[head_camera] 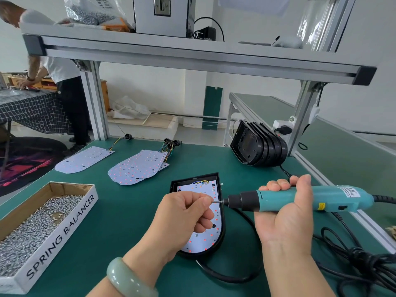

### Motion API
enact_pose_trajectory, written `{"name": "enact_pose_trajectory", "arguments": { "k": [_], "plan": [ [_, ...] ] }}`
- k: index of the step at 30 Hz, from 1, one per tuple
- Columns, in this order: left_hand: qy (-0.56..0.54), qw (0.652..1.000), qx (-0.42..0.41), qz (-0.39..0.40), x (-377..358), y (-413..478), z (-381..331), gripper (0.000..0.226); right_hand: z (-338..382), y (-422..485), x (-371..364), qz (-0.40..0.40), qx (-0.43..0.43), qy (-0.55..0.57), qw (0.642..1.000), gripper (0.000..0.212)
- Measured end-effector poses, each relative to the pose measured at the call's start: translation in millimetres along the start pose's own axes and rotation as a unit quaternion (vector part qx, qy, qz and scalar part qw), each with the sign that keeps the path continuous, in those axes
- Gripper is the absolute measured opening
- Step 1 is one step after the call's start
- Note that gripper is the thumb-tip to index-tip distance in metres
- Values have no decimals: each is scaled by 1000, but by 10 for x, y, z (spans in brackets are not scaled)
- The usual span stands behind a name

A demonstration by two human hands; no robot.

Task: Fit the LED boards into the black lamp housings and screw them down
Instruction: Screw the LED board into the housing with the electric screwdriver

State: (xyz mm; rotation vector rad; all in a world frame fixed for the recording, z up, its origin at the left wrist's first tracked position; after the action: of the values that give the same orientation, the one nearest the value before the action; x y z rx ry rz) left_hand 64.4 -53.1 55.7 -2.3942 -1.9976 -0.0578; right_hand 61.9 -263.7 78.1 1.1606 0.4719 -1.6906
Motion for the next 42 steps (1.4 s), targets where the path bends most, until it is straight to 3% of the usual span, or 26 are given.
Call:
{"name": "enact_pose_trajectory", "arguments": {
  "k": [16, 21, 25, 27, 29, 30, 32, 34, 36, 42],
  "plan": [
    [44, 998, -38, 6, -19, -18, -105, 22, -73, -16, -22, 4, -15, 20, 1000, 19],
    [-27, 999, -31, 22, -64, 22, -44, 26, -57, -22, -28, 1, -14, 29, 999, 19],
    [-72, 996, -29, 38, -64, 39, -29, 11, -24, -18, -11, -3, -9, 26, 1000, 20],
    [-28, 998, -36, -45, 234, 70, -4, 26, 1, -5, -10, -1, -3, 24, 1000, 21],
    [122, 976, 1, -182, 685, 24, 2, 38, 37, 13, -4, -1, 6, 21, 1000, 21],
    [206, 955, 45, -208, 816, 5, 34, 49, 51, 20, 0, -1, 12, 18, 1000, 21],
    [306, 931, 126, -153, 806, 70, 176, 63, 62, 30, 7, 1, 20, 12, 1000, 21],
    [376, 906, 170, -92, 645, 146, 258, 47, 42, 35, -6, 5, 21, -1, 1000, 19],
    [410, 890, 184, -77, 550, 247, 266, 54, 7, 54, -40, 8, 19, -13, 1000, 18],
    [374, 904, 208, -7, 342, 475, 312, 45, -86, 214, -255, 31, 32, -57, 997, 17]
  ]
}}
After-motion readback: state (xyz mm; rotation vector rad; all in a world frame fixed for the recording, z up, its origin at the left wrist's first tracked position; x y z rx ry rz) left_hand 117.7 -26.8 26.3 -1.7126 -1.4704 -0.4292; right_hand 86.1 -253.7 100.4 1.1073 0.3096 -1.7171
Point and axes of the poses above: each hand's wrist, its own y-axis towards the middle knuckle, its own x-axis out of the back of the hand, z = x × y, the point moved 10 cm from there along y, towards the middle knuckle, and after that the axes turned 10 degrees about z, right-handed, at the moved point
